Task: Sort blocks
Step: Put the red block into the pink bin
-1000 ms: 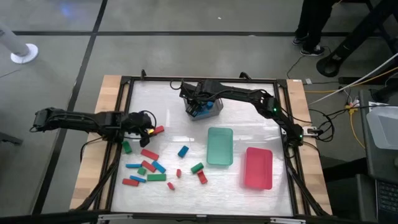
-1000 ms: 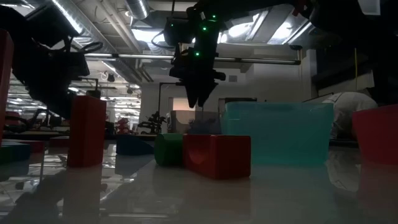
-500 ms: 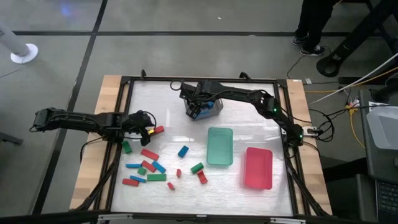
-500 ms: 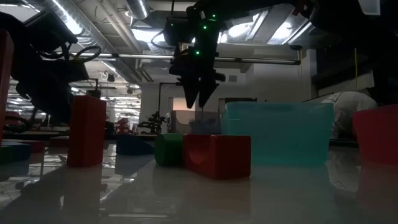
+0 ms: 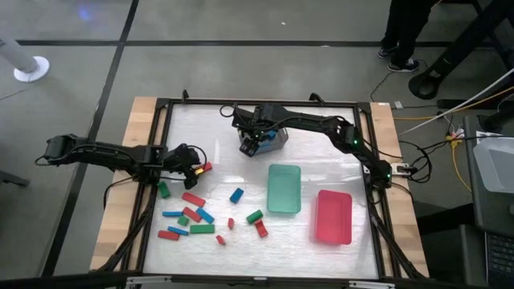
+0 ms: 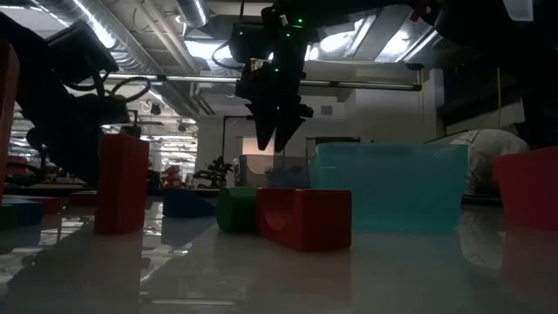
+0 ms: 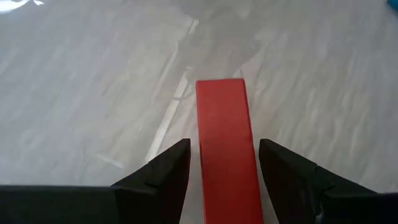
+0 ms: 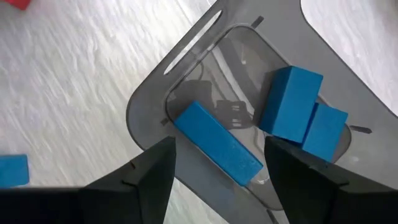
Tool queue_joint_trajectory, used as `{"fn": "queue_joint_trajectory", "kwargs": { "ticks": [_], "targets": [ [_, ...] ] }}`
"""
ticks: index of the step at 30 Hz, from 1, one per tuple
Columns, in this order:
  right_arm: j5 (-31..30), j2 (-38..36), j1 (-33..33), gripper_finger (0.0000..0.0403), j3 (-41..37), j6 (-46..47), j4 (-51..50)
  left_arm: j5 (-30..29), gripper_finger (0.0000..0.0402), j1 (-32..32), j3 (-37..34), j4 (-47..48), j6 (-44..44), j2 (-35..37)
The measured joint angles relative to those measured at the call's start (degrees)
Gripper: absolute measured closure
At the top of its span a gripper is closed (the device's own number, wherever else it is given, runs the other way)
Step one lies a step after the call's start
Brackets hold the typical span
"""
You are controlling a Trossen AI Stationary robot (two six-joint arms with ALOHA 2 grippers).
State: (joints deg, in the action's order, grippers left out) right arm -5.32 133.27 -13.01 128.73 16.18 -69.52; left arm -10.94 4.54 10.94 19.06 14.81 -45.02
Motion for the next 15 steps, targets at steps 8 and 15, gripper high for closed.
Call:
{"fn": "queue_joint_trajectory", "kwargs": {
  "ticks": [8,15],
  "targets": [
    [0.44,-0.09,2.52,0.0158,2.18,-3.08,-0.48,0.0,0.0223,0.93,1.01,-1.77,0.19,-6.3],
    [0.32,-0.15,8.41,0.0158,6.23,-5.86,-0.33,-0.15,0.0289,1.18,2.2,-2.44,0.2,-9.74]
  ]
}}
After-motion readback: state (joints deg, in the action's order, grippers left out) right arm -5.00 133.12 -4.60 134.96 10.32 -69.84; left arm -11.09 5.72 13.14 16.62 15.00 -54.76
